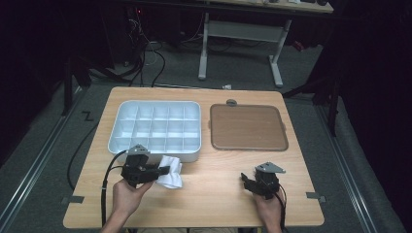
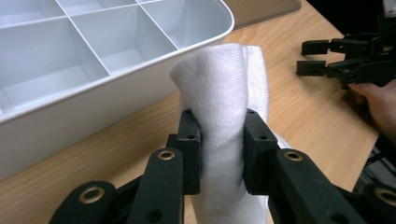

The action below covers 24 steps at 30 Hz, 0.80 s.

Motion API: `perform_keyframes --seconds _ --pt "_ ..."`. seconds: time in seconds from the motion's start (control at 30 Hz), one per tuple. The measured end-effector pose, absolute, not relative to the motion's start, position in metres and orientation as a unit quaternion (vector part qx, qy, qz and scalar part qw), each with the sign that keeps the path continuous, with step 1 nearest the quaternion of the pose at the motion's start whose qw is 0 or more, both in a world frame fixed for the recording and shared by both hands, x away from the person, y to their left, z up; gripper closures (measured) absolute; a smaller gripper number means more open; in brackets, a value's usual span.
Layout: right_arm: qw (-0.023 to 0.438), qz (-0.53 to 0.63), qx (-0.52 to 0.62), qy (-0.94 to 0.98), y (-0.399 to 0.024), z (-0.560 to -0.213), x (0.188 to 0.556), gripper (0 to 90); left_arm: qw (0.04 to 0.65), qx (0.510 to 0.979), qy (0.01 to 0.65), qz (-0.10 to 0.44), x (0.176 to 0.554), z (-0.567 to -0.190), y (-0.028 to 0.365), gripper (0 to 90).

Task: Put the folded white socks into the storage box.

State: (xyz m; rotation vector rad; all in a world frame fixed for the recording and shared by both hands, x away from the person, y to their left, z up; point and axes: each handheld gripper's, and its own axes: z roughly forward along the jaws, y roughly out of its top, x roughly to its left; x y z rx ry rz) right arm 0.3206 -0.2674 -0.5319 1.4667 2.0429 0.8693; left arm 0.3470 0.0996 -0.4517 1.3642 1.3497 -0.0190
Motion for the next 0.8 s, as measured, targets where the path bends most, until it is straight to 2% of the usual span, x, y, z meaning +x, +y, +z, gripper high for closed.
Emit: perform_keyframes --seconds 0.8 --pt "0.238 0.318 0.535 0.746 -0.268 -0.532 0.321 35.7 0.596 0.564 0.571 -0.03 0.362 -0.426 0.111 72.9"
